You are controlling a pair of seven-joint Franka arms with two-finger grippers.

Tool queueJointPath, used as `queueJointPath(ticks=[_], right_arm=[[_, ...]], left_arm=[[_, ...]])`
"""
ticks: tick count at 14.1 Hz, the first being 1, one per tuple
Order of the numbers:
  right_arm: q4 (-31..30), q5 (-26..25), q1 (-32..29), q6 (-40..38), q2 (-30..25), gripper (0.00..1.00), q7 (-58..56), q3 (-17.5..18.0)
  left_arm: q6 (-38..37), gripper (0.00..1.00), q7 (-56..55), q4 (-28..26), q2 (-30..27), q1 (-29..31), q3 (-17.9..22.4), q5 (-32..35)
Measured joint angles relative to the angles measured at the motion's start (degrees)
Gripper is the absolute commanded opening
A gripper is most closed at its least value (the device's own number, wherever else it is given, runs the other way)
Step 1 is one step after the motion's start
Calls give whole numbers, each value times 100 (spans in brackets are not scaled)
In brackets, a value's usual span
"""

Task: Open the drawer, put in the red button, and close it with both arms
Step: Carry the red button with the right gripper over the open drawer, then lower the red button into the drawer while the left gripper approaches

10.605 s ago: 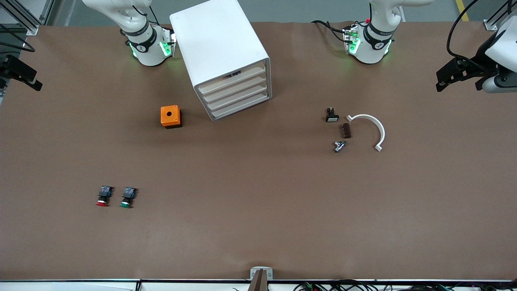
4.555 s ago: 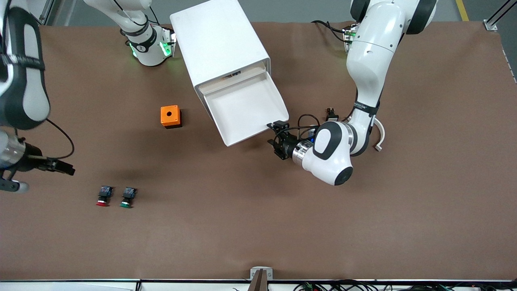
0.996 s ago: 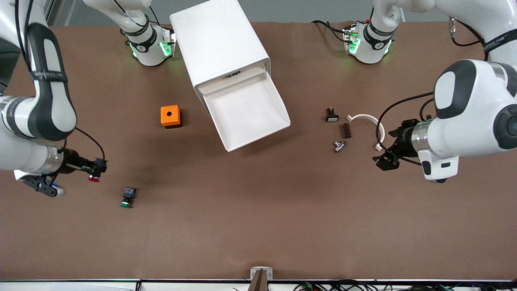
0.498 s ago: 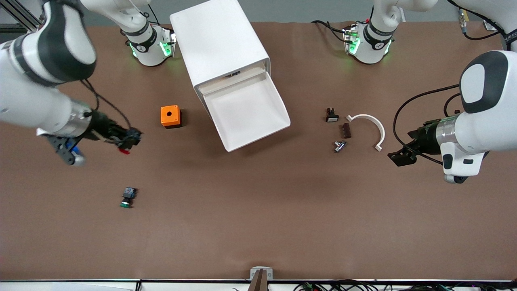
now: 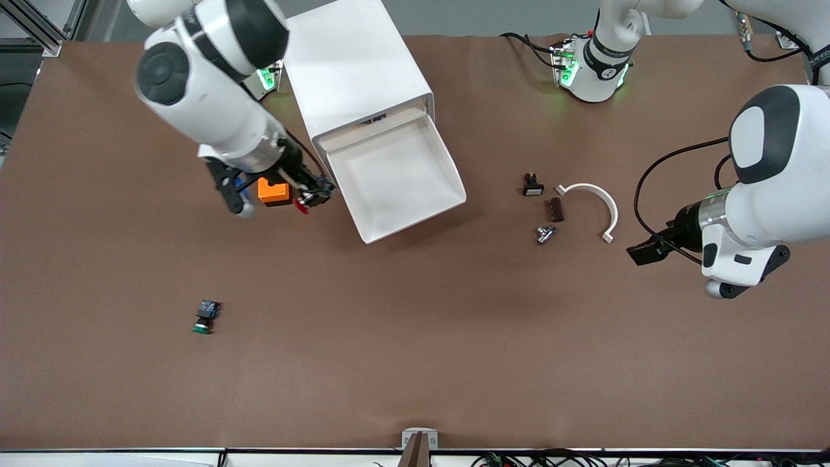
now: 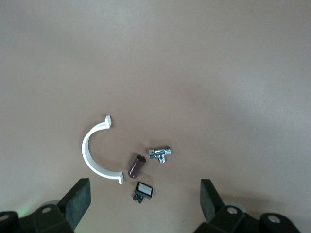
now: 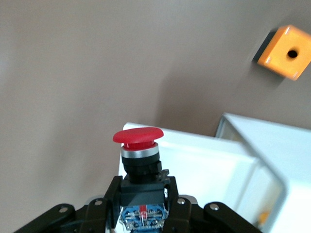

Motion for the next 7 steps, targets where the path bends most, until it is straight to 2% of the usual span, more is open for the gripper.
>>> queueJointPath(ticks=[3, 7], right_arm=[[-336, -283, 643, 588, 42, 0, 993, -3], [-664, -690, 1236, 1055, 257, 0, 2050, -8]], left_arm=[[530, 99, 325, -219, 15, -156, -61, 12], [1009, 99, 335, -657, 63, -745, -114, 24]])
